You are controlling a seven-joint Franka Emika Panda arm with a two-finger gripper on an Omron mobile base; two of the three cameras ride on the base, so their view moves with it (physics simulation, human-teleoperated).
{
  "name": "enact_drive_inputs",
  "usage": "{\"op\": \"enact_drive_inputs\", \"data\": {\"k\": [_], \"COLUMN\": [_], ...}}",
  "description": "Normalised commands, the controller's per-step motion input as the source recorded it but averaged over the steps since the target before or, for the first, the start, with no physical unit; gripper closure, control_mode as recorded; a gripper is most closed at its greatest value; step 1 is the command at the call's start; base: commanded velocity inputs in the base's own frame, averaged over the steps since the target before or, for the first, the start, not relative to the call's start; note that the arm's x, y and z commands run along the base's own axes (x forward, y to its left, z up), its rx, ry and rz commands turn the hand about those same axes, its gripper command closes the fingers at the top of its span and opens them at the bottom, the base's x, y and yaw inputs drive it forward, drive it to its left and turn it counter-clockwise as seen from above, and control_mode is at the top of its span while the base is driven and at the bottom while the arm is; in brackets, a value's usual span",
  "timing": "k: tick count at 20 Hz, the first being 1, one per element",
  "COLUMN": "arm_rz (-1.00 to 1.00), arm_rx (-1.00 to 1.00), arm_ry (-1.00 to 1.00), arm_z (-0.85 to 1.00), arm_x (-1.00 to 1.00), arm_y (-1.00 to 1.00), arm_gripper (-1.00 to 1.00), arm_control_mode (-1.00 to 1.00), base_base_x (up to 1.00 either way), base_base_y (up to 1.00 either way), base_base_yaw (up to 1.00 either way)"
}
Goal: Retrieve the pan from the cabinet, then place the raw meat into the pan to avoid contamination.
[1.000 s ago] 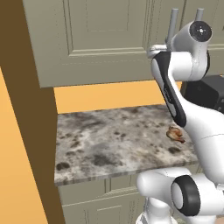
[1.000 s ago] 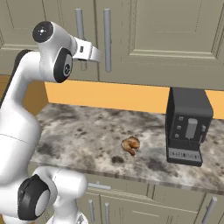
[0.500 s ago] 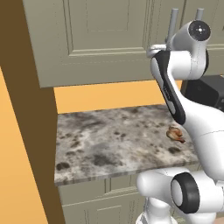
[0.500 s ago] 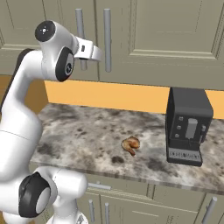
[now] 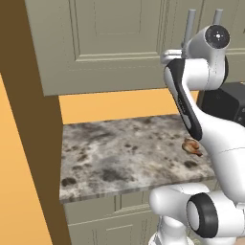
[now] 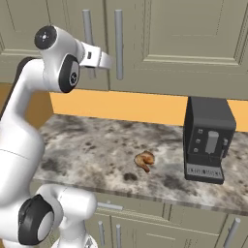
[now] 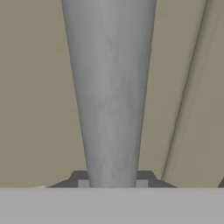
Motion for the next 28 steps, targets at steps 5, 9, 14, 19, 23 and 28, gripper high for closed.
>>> {"op": "enact_drive_inputs", "data": {"k": [5,9,14,19,23,28], "arm_rz": [-0.08,-0.03,-0.01,0.00,0.00,-0.02], "arm_rx": [-0.01,0.00,-0.02,-0.07,-0.01,-0.01], "arm_ry": [0.12,0.08,0.00,-0.02,0.01,0.01], "arm_z": [-0.01,0.00,-0.09,-0.19,-0.17,-0.12], "arm_x": [-0.66,-0.98,-1.00,-0.91,-0.41,-0.16], "arm_y": [0.47,0.51,0.62,0.86,0.76,0.47], "arm_gripper": [1.00,1.00,1.00,1.00,1.00,-1.00], "arm_control_mode": [-1.00,-1.00,-1.00,-1.00,-1.00,-1.00], "base_base_x": [0.00,0.00,0.00,0.00,0.00,0.00], "base_base_y": [0.00,0.00,0.00,0.00,0.00,0.00], "base_base_yaw": [0.00,0.00,0.00,0.00,0.00,0.00]}}
